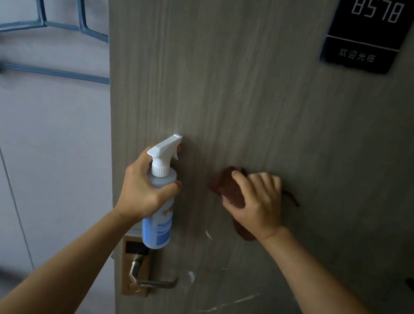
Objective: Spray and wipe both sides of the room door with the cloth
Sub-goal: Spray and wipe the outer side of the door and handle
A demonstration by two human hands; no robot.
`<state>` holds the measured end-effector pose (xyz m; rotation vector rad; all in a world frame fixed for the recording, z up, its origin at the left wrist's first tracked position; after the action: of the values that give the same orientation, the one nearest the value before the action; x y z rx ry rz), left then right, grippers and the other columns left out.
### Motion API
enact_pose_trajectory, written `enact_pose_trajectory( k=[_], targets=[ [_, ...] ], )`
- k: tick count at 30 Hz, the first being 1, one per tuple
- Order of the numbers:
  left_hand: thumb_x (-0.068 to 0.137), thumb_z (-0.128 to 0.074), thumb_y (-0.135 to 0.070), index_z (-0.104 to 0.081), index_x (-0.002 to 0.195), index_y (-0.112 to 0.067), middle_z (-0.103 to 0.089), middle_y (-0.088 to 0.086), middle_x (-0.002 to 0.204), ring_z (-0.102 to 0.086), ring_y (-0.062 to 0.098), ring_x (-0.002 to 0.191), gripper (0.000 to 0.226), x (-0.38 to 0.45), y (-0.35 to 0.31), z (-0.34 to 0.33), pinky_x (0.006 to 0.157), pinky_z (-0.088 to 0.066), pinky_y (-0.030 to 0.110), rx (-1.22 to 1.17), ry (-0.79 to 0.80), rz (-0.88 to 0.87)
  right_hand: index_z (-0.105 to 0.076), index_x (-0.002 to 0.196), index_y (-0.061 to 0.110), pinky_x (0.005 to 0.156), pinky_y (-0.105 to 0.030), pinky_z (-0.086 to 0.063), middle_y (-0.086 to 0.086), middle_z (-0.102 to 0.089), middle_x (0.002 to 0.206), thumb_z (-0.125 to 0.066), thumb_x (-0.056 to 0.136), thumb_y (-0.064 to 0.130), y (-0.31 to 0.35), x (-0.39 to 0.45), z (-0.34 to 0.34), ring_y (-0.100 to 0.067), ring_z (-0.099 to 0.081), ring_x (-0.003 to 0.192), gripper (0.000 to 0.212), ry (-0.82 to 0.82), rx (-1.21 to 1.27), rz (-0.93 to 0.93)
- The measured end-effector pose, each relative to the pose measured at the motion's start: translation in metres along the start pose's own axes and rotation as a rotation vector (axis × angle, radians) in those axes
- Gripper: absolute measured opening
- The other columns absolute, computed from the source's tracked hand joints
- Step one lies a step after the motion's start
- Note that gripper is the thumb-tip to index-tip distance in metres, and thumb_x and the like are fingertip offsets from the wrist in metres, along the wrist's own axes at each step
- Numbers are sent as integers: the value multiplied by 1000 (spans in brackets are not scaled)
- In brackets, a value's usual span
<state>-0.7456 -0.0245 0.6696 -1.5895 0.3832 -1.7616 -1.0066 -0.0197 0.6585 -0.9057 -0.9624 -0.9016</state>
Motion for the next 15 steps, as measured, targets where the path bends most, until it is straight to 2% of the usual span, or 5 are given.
enact_pose_trajectory(
  k=[4,6,11,13,15],
  targets=[
    [71,-78,-20,-60,126,-18,-66,-12,102,-67,15,89,58,-2,0,0,75,-57,23,-14,8,7,-73,115,11,74,-47,-43,-7,-63,87,-77,83,43,-3,-9,5,-35,-60,82,45,102,-4,2],
    [71,-78,-19,-60,125,-17,-66,-12,101,-67,15,88,57,-2,-3,0,74,-57,21,-21,21,6,-72,117,11,73,-47,-43,-8,-62,88,-76,84,43,-11,0,11,-35,-59,83,46,80,-28,-30],
    [70,-77,-16,-59,110,-30,-67,-16,91,-68,12,82,47,-4,-14,-6,69,-58,24,-14,10,46,-64,124,15,71,-47,-40,-11,-60,88,-74,86,46,-34,10,18,-36,-56,83,50,14,-43,-58],
    [70,-77,-16,-60,109,-22,-68,-7,93,-68,14,81,43,-4,-14,-9,68,-61,30,-8,-23,85,-65,125,14,71,-46,-39,-11,-59,87,-73,87,46,-34,8,17,-35,-55,81,50,-1,-31,-48],
    [70,-77,-15,-61,111,-12,-69,5,95,-69,24,83,44,-4,-17,-11,71,-63,42,-20,-63,105,-68,124,13,70,-46,-38,-11,-59,86,-74,86,44,-34,4,15,-35,-55,80,49,-17,-27,-60]
  ],
)
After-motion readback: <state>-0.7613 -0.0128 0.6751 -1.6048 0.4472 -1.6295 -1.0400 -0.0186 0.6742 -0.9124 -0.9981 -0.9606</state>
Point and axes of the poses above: each hand's wrist, its own x-axis towards the middle knuckle, its own z-axis out of the back of the hand, y = z × x, the point moved 4 cm from there along x, towards the middle knuckle
